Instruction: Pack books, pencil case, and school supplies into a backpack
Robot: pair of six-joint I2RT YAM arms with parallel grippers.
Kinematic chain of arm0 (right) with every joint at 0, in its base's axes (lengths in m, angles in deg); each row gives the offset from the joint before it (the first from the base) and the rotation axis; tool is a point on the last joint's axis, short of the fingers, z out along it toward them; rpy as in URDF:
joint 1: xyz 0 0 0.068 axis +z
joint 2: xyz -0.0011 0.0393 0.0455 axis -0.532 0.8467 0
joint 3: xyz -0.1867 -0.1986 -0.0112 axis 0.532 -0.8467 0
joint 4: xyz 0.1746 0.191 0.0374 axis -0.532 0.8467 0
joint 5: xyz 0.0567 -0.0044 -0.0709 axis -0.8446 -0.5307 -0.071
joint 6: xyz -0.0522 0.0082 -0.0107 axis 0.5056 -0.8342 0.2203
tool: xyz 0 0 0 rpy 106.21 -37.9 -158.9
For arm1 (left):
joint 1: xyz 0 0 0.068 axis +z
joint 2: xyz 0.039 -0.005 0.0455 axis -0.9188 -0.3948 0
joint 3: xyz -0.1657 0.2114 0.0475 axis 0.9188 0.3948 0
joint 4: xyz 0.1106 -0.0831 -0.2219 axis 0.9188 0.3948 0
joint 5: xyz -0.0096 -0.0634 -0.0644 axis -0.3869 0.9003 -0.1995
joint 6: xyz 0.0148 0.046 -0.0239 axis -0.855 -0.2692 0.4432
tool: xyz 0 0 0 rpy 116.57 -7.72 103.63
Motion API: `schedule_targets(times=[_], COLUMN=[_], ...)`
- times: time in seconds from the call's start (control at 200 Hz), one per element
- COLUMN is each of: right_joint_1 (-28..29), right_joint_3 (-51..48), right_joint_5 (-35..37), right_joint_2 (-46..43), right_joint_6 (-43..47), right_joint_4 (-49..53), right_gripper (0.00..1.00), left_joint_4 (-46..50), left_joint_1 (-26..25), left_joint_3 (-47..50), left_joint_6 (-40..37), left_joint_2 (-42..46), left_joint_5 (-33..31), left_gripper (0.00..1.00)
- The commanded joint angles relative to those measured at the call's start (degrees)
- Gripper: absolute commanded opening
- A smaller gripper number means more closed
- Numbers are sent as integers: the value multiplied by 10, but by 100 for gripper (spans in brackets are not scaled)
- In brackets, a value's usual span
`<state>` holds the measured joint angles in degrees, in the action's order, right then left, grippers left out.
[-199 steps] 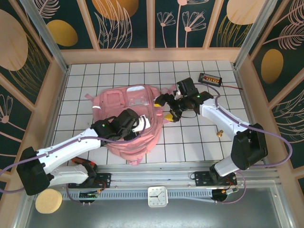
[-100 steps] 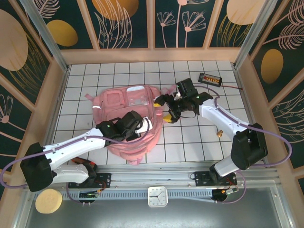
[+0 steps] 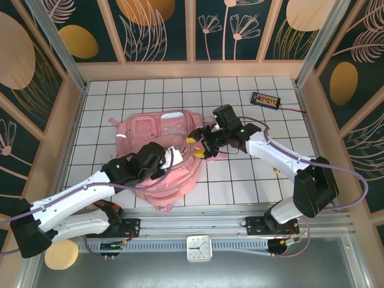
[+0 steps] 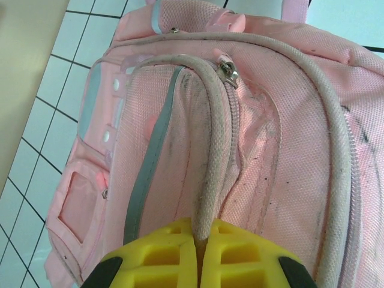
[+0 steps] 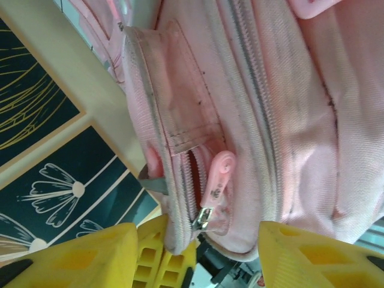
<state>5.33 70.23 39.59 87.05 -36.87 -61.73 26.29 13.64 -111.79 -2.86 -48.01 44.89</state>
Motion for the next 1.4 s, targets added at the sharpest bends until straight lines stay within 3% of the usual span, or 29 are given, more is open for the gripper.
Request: schedule_targets(times=[0.0,0.305,0.716,0.816,0.871,0.981,1.061,1.151,1.236,1.301,1.396], right_joint_1=[8,36,60,58,52,28,22,40,43,43,44], right_joint_3=[-24,-107,-160,-156,-131,-48,12,7,-76,-126,-143], right_joint_5=[-21,-37,-48,-43,-31,35,126,205,151,85,67], right_joint_2=[9,20,47,32,24,6,-17,-59,-105,-128,-118], right_joint_6=[-61,-197,-315,-302,-246,-43,170,438,672,850,1009], right_joint_4=[-60,-199,-340,-309,-242,-85,-40,-78,-182,-201,-183], right_gripper=[52,41,45,48,49,54,55,52,55,58,60], left_joint_4=[-22,-13,-17,-24,-29,-27,-14,-5,2,7,11], left_joint_1=[1,1,1,1,1,1,1,1,1,1,1], left_joint_3=[2,2,32,45,50,52,50,52,51,51,55], left_joint_6=[27,29,14,19,25,39,46,48,48,43,35], left_joint_2=[34,39,47,63,77,105,116,129,140,143,144], left_joint_5=[-15,-4,12,-1,-5,1,14,33,46,50,47], left_gripper=[0,0,0,0,0,0,0,0,0,0,0])
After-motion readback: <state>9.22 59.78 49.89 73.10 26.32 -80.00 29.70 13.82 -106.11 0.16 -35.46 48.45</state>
